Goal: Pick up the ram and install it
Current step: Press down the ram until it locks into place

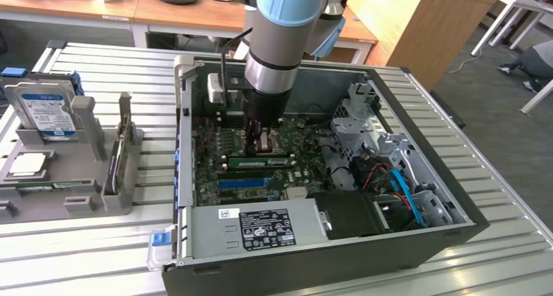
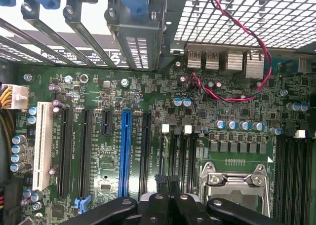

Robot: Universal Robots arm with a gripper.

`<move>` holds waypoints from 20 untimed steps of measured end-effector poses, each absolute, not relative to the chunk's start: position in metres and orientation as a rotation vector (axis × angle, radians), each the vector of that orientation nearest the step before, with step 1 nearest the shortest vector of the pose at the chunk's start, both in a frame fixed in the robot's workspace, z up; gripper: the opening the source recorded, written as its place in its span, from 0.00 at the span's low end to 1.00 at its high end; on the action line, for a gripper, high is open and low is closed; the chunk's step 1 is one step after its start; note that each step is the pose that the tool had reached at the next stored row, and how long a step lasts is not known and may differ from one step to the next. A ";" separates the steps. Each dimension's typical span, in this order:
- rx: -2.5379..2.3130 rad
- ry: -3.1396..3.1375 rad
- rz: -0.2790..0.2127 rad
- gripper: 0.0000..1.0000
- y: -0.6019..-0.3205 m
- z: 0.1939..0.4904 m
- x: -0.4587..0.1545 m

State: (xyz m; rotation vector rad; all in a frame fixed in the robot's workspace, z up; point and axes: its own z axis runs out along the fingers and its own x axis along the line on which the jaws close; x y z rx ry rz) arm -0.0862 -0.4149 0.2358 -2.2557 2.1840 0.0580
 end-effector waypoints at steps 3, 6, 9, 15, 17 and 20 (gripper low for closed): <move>-2.256 2.184 0.058 0.11 -0.415 0.234 -0.086; -2.256 2.184 0.058 0.11 -0.415 0.233 -0.086; -2.256 2.184 0.058 0.11 -0.415 0.232 -0.086; -2.256 2.184 0.058 0.11 -0.415 0.232 -0.086; -2.256 2.184 0.058 0.11 -0.415 0.232 -0.086; -2.256 2.184 0.058 0.11 -0.415 0.231 -0.086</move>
